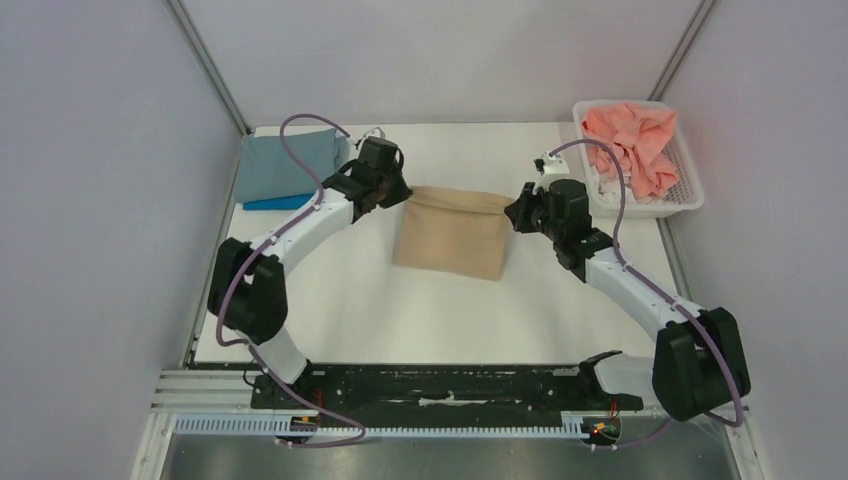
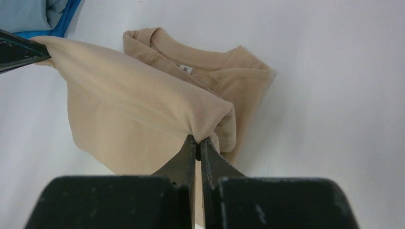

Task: Fold and stack the t-shirts
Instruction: Fold the long partially folded tshirt into a neat square, then put the neatly folded tshirt into the corner of the board with the left arm

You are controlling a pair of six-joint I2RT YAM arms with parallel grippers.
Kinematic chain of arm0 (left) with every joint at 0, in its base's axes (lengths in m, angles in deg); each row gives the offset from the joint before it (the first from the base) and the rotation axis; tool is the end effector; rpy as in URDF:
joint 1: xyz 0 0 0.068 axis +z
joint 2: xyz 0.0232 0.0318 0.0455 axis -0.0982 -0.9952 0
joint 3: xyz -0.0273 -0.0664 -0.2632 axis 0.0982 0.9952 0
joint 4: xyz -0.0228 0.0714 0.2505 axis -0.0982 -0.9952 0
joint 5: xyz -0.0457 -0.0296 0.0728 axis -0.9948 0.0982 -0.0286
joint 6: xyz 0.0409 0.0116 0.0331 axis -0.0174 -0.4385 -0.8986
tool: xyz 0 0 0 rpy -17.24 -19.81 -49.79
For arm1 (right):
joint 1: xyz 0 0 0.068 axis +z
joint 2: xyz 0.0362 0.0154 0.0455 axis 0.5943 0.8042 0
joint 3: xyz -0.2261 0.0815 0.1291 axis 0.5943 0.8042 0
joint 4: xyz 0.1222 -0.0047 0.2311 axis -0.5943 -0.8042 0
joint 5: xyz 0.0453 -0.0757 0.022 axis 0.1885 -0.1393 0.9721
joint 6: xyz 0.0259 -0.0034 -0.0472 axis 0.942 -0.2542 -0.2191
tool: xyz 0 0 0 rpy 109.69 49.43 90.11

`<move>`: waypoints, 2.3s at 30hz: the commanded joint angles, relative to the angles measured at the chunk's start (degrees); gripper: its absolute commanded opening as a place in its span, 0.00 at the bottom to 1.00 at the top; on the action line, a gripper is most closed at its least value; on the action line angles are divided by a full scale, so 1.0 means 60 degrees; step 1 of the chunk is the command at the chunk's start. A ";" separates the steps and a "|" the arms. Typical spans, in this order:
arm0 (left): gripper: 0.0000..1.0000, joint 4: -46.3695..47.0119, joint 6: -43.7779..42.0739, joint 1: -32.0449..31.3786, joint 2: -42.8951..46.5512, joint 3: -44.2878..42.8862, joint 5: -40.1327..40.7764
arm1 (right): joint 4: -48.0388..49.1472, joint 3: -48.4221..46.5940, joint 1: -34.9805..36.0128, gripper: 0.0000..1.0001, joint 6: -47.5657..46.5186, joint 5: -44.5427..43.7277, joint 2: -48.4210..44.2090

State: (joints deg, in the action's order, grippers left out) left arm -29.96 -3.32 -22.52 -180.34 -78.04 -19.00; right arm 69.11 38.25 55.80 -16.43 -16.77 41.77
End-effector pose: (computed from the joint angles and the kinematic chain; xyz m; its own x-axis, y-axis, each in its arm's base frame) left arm 0.3337 -0.1737 0.2811 -0.6827 -0.4094 -0.6052 -0.1143 0.8779 -0.4650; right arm 0.2624 0.0947 0.2583 -0.4905 0.1465 -0.8590 -0.2550 0.9185 0.3023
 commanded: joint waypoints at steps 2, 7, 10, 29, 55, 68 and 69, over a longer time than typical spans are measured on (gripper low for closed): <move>0.02 0.0168 -0.0575 0.0685 -0.1544 -0.1172 0.0965 | 0.1019 -0.0415 -0.0744 0.00 -0.0144 0.0025 0.1311; 0.02 -0.0090 -0.0604 0.0928 -0.3267 -0.2541 0.0725 | 0.1368 -0.1105 -0.1115 0.01 0.0089 0.0024 0.3048; 0.21 -0.0412 -0.0520 0.1072 -0.4058 -0.3231 0.0638 | 0.1895 -0.1610 -0.1254 0.25 -0.0034 0.0261 0.4069; 0.72 0.0468 -0.0665 0.1068 -0.3591 -0.3434 -0.3312 | 0.4285 -0.1506 -0.0871 0.98 0.1384 0.3548 0.3925; 0.71 -0.2440 -0.0638 0.0925 -0.6116 -0.5375 -0.1775 | 0.1751 -0.3431 -0.0586 0.98 0.0757 0.1982 0.7036; 0.81 -0.2280 -0.1224 0.0913 -0.2373 -0.2813 -0.0068 | 0.1233 -0.1413 -0.0827 0.98 0.0618 -0.1373 0.1983; 0.82 -0.2064 -0.1226 0.0907 -0.2129 -0.2164 -0.0191 | 0.1511 -0.0719 -0.0848 0.98 0.0645 -0.1687 0.1466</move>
State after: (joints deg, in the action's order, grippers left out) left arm -45.35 -8.00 -17.19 -200.56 -101.58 -21.90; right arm 75.08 21.97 51.19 -12.63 -17.34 61.27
